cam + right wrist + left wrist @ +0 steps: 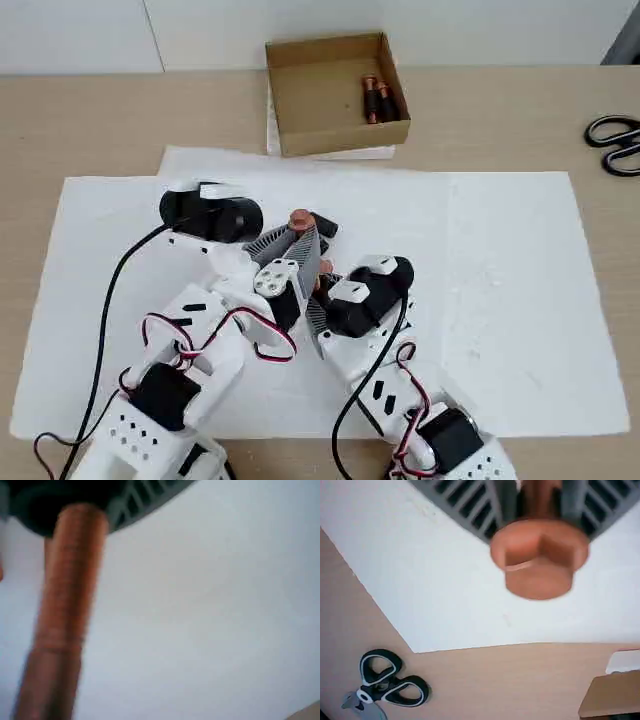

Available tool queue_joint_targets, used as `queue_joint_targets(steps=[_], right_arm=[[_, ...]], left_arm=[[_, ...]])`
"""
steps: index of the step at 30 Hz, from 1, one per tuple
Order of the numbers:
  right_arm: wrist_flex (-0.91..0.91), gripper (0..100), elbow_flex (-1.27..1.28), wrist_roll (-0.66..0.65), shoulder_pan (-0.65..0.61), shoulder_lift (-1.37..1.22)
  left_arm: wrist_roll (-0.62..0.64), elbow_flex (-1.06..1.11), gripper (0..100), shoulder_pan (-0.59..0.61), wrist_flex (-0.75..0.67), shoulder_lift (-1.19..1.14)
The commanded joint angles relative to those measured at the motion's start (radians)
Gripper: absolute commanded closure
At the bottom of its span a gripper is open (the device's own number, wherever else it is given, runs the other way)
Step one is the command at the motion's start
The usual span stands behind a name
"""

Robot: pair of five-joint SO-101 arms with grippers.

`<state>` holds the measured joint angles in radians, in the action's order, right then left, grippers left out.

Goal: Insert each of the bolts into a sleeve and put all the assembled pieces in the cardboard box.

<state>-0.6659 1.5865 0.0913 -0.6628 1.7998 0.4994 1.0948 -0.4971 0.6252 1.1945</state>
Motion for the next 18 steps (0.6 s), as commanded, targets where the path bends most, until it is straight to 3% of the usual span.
queue_joint_targets(steps=[1, 18], right_arm=[[0.031, 99.5, -0.015, -0.003, 0.002, 0.015], [0.031, 99.5, -0.017, -0.003, -0.002, 0.015]], left_arm=[[0.005, 0.013, 99, 0.002, -0.054, 0.008], [0.003, 0.044, 99, -0.002, -0.069, 0.006]])
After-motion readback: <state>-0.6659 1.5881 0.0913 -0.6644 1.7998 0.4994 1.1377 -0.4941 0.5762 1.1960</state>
